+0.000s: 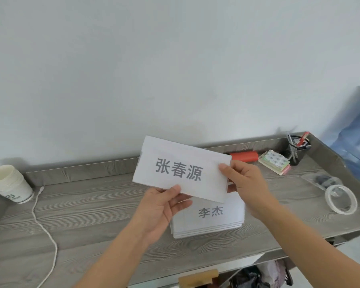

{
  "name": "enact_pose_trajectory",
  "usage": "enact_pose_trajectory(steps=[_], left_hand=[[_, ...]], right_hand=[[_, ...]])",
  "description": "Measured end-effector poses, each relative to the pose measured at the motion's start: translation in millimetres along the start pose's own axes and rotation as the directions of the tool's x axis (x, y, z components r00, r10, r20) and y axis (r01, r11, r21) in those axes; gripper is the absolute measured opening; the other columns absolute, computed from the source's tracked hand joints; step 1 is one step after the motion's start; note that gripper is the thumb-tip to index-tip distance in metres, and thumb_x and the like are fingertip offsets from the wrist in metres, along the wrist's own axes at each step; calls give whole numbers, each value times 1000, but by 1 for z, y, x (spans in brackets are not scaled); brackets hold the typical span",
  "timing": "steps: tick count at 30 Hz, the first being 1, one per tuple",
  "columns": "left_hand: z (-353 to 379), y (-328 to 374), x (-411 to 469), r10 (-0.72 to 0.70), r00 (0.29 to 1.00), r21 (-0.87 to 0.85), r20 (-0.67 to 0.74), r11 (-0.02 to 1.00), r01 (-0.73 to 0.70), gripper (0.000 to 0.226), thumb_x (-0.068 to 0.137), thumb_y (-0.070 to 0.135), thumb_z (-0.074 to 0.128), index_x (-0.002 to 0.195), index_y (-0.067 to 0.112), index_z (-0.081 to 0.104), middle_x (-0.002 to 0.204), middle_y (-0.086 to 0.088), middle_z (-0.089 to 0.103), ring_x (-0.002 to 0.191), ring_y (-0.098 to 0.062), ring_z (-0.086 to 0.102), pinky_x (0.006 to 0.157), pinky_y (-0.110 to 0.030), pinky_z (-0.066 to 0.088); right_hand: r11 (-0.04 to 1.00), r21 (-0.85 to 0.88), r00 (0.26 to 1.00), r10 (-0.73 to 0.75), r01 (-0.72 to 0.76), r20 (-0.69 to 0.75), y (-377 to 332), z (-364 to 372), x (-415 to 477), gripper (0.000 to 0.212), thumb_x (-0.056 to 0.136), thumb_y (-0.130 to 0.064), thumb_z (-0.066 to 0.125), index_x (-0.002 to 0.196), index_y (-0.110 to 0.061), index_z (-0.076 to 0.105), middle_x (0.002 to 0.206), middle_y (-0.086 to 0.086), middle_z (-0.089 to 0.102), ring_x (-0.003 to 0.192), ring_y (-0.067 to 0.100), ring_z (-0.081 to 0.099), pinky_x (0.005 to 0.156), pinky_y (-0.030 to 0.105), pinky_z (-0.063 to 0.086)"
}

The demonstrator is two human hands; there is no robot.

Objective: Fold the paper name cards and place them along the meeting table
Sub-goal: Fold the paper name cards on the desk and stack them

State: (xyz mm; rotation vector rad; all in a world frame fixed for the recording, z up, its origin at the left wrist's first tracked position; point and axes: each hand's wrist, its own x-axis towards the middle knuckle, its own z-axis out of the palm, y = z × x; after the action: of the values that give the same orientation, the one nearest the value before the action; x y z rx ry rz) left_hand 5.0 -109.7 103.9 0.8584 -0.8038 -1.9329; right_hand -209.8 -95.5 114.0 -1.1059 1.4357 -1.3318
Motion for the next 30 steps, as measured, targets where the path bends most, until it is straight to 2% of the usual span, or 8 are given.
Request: enact_pose_trajectory(steps=[4,9,13,18,21,25,27,30], left_hand=[[4,-14,1,-10,996,178,-83,984,24,37,80,19,66,113,1,64,104,-21,73,85,-32,71,66,-34,60],[-21,-16,-2,273,860,493,-430,870,-30,17,89,19,64,103,10,62,93,-11,72,78,-23,68,61,-32,53],[-29,-24,-5,370,862,702,-345,712,-25,5,89,12,62,88,13,67,85,-12,71,81,-26,66,65,-34,53],[-31,-45,0,366,855,707,-367,707,1,12,90,9,61,80,9,67,71,-9,71,71,-26,65,62,-32,51],[-30,-50,0,370,853,711,-367,703,2,11,89,16,63,83,9,67,80,-9,72,79,-27,67,67,-32,54],[-22,-55,5,355,851,682,-387,732,5,38,83,39,65,115,20,57,111,-1,62,103,-20,61,87,-44,54],[-11,-62,12,290,872,622,-395,783,22,50,82,47,59,123,20,51,112,-2,60,103,-20,61,81,-35,55],[3,-70,18,297,867,611,-401,791,11,32,93,37,51,114,12,53,94,-2,62,82,-14,63,56,-14,50]], right_hand=[[994,109,999,3,-7,44,10,-30,-1,21,84,-26,65,73,-8,65,69,0,64,59,8,53,48,17,42],[1000,15,998,-28,27,52,30,-61,1,29,89,-20,61,87,9,65,73,15,61,59,14,52,48,18,41],[996,-81,992,-24,35,128,51,-64,-2,28,90,-20,60,78,5,65,65,14,54,57,15,46,48,17,38],[874,-470,987,-61,125,149,64,-71,-2,64,75,-64,61,66,-1,58,53,-3,47,51,9,40,54,29,34],[674,-734,995,-97,77,15,65,-80,-7,38,74,-61,65,76,-24,69,69,-15,68,68,4,62,66,33,53],[832,-554,1000,26,-20,2,69,-82,-4,68,76,-56,69,136,-34,46,119,-14,56,103,8,59,92,37,50],[903,-411,980,177,-125,92,77,-73,-3,77,78,-54,68,144,-33,35,131,-10,48,113,10,55,100,37,45],[946,-296,971,185,-134,152,87,-57,-5,70,74,-58,68,134,-31,44,127,-11,61,112,4,60,100,38,48]])
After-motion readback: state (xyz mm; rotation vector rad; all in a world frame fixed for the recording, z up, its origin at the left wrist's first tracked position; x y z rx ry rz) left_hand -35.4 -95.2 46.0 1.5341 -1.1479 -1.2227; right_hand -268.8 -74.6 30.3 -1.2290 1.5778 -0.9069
